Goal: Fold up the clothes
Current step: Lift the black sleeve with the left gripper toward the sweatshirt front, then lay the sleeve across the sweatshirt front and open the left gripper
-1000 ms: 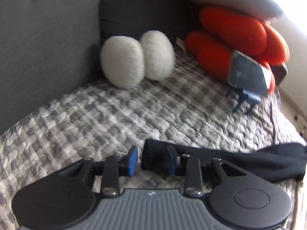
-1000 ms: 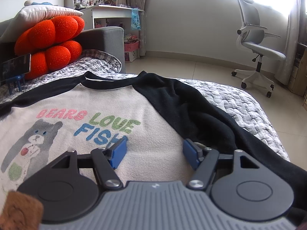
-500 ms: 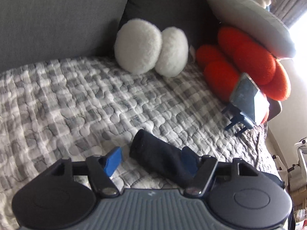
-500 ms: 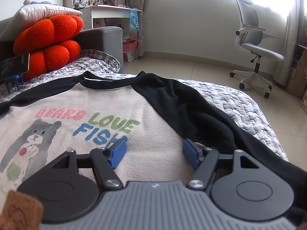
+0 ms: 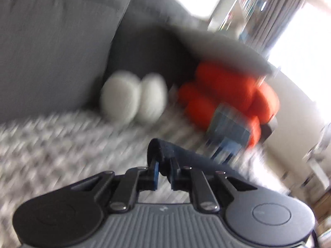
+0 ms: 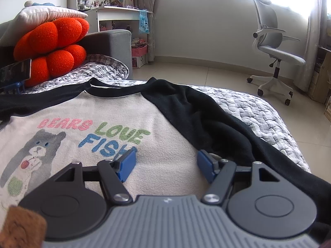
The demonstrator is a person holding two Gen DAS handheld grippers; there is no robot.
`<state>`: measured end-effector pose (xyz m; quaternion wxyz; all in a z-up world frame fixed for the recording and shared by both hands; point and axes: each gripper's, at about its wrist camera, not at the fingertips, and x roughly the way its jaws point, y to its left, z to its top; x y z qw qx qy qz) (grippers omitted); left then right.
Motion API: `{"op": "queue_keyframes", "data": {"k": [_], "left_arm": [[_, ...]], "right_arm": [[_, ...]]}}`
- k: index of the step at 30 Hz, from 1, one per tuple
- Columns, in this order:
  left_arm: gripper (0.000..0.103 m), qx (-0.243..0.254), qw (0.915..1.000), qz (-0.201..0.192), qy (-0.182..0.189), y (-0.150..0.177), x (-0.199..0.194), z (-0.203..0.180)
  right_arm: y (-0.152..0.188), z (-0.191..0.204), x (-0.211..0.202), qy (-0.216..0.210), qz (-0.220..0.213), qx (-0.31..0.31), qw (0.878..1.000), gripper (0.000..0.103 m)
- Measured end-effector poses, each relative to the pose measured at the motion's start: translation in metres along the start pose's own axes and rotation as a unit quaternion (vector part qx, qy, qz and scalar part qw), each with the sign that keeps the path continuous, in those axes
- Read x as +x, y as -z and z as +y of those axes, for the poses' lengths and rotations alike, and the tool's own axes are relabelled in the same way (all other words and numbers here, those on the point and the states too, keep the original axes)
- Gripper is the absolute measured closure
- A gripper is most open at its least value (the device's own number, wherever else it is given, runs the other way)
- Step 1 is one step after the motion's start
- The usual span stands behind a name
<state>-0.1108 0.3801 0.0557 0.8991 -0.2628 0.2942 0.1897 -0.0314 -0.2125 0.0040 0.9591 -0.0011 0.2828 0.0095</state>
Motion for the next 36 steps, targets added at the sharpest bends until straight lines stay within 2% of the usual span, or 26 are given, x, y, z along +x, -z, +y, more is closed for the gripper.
{"op": "queue_keyframes", "data": {"k": [2,3,6,7,9,11,14,16,18,19,20,21,34,36], "left_arm": [[0.093,0.001,0.997,0.062,-0.047,0.02,0.024,0.016],[0.091,-0.007,0.9967,0.065,-0.049,0.022,0.028,0.023],[0.087,-0.033,0.9984,0.033,-0.032,0.012,0.018,0.03],[0.084,-0.037,0.9986,0.026,-0.028,0.007,0.015,0.03],[0.062,-0.033,0.999,0.012,-0.028,-0.004,0.009,0.027],[0.06,-0.023,0.9993,0.0,-0.031,-0.013,0.007,0.021],[0.046,0.01,0.9994,0.016,-0.028,-0.018,0.026,0.009],[0.045,0.04,0.9978,0.04,-0.034,-0.013,0.043,-0.003],[0.051,0.079,0.9942,0.051,-0.053,-0.006,0.055,-0.016],[0.058,0.102,0.9917,0.046,-0.062,-0.003,0.058,-0.023],[0.083,0.12,0.9891,0.042,-0.073,-0.001,0.06,-0.029],[0.099,0.126,0.9877,0.042,-0.083,-0.002,0.062,-0.032],[0.099,0.114,0.9816,-0.03,-0.15,-0.039,0.087,-0.023],[0.099,0.121,0.9796,-0.03,-0.158,-0.036,0.094,-0.023]], "right_arm": [[0.0,0.001,0.0,0.002,0.0,-0.002,1.0,0.034],[0.0,0.001,0.0,0.001,0.0,-0.001,1.0,0.034],[0.0,0.0,0.0,0.001,0.0,0.0,1.0,0.034],[0.0,0.001,0.0,0.001,0.0,0.0,1.0,0.034],[0.0,0.001,0.0,0.002,0.0,-0.001,1.0,0.034],[0.0,0.001,0.0,0.003,0.0,-0.001,1.0,0.034],[0.0,0.002,0.001,0.003,0.0,-0.001,1.0,0.034],[0.0,0.002,0.001,0.003,0.0,-0.001,1.0,0.034],[0.001,0.001,0.001,0.002,0.0,0.0,1.0,0.034],[0.001,0.001,0.001,0.002,0.0,0.001,1.0,0.034],[0.001,0.001,0.001,0.001,0.0,0.001,1.0,0.034],[0.001,0.001,0.001,0.001,0.0,0.002,1.0,0.034],[0.0,0.001,0.001,0.001,0.0,0.002,1.0,0.034],[0.0,0.001,0.001,0.0,0.0,0.003,1.0,0.034]]}}
